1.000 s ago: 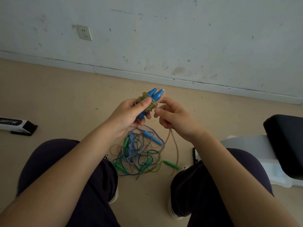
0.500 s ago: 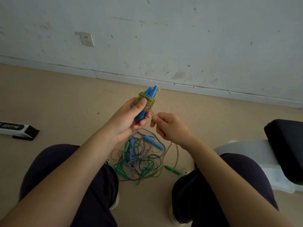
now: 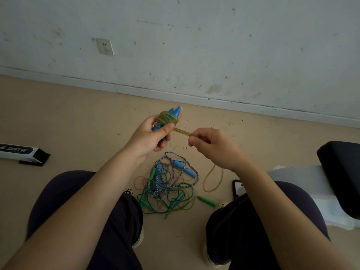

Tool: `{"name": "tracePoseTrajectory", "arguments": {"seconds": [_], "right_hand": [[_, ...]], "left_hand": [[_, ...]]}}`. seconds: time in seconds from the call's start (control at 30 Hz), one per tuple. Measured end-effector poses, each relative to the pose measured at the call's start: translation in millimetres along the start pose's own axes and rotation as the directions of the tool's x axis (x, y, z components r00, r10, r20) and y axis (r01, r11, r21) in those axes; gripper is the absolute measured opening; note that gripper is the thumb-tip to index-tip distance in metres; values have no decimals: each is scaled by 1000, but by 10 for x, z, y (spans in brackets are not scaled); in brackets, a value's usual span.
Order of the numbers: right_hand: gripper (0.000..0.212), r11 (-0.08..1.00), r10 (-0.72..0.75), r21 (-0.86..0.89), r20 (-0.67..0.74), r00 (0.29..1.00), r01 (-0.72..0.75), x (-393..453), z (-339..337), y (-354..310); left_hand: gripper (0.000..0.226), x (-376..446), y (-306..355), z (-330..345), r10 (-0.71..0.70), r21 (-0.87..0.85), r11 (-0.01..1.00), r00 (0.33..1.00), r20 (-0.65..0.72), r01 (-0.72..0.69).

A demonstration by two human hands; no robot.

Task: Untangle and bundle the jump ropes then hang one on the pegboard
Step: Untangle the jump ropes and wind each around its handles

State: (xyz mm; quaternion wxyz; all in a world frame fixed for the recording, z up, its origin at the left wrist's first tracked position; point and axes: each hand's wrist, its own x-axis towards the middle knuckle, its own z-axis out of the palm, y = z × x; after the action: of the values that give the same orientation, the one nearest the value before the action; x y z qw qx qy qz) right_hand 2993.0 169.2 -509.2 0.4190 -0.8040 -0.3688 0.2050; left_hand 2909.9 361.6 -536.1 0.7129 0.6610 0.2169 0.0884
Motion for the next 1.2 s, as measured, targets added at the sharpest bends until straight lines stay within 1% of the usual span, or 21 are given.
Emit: {"name": "tracePoseTrajectory", "arguments": {"seconds": [0.1,0.17,0.23,0.3,0.37,0.43,0.5,0.6,0.67,0.77,0.83,0.9,0.97,1.03,1.13,1.2], "right_hand": [[20,994,-112,-9,-35,993,112,-48,-101,-44],[19,986,-163,10,-85,983,164,-67,-177,-35],[16,977,-212,-2,-91,973,213,-75,-182,-33],[14,968,-252,-34,-54,966,250,-61,-119,-28],[14,963,-269,-43,-55,961,267,-35,-67,-13],[14,969,-246,-31,-88,965,244,-16,-55,22],[15,979,-201,-39,-93,975,198,-9,-31,69],[17,985,-165,-66,-79,983,160,13,40,106],[17,988,-152,-28,-96,984,150,29,56,94],[16,993,-114,18,-119,986,117,44,53,81],[16,997,-71,8,-122,990,72,53,76,91],[13,998,-24,48,-133,991,31,61,90,104],[24,990,27,140,-148,989,-6,58,75,110],[33,986,31,167,-157,987,-4,54,41,119],[28,990,27,144,-101,995,-12,54,19,105],[30,979,69,192,-9,998,-66,41,9,83]], "left_hand": [[42,31,5,-79,-36,129,991,999,11,34],[49,8,-7,-78,-64,206,978,993,102,41],[49,-40,-24,-15,-109,304,952,971,211,41],[45,-76,-27,41,-173,370,928,936,306,50],[45,-103,-5,71,-237,407,912,878,416,53],[47,-126,17,97,-275,426,904,807,522,32],[50,-146,20,125,-270,425,905,775,571,3],[62,-153,23,131,-240,395,918,773,587,-15],[66,-162,43,118,-243,375,927,781,576,11],[66,-196,73,152,-230,380,925,823,519,19],[58,-216,73,189,-180,376,926,861,476,-14],[47,-232,70,204,-128,379,923,879,460,-64],[38,-242,60,203,-82,407,905,892,445,-120],[39,-250,58,206,-50,424,892,899,434,-155],[46,-243,51,213,-20,413,893,902,430,-177],[51,-229,49,194,6,400,896,906,422,-192]]}}
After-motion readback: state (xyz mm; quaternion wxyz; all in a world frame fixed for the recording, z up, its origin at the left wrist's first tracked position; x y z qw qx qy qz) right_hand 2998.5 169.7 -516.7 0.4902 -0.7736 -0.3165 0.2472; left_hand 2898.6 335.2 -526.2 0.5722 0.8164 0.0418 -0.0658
